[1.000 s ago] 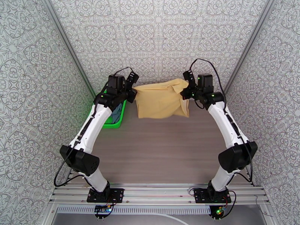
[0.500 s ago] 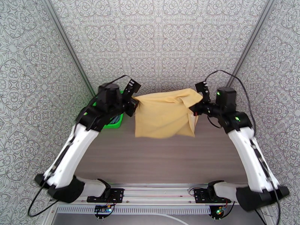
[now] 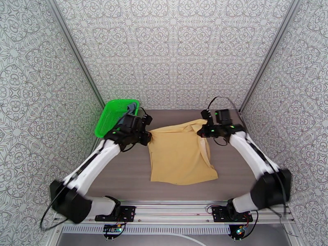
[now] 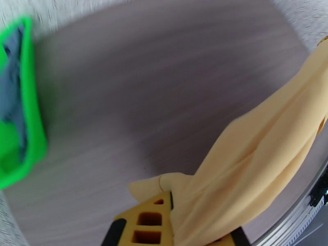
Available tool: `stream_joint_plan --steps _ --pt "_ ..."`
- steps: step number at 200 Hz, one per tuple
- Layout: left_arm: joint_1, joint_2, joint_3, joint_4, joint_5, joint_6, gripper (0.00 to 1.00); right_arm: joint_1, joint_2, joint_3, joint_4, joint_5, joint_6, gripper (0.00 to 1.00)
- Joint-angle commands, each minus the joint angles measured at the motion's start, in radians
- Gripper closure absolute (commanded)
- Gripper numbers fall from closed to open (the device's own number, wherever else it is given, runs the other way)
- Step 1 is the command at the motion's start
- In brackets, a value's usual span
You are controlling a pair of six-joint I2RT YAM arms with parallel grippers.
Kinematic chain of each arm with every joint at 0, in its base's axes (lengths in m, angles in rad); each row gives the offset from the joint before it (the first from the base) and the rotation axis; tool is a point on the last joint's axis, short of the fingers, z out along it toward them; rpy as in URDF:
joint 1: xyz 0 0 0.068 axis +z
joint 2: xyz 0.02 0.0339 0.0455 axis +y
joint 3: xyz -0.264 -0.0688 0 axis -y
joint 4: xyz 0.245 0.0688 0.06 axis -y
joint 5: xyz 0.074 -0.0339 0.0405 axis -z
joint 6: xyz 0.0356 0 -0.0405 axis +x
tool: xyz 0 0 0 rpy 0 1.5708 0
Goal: Fold and stack the mixed laundry pile
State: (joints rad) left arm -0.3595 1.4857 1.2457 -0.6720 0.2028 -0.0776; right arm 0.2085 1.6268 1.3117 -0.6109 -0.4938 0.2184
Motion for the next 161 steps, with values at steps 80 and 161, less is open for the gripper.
stream_joint_plan --steps 80,161 --pt "0.103 0.708 0.605 -0.062 0.184 -0.022 0.93 -0.066 0.358 0.355 -0.039 0.209 -0.035 0.01" --pt "0.129 0.406 0.429 0.078 0.227 -0.014 0.01 -0.063 0.056 0.070 0.033 0.162 0.010 0.01"
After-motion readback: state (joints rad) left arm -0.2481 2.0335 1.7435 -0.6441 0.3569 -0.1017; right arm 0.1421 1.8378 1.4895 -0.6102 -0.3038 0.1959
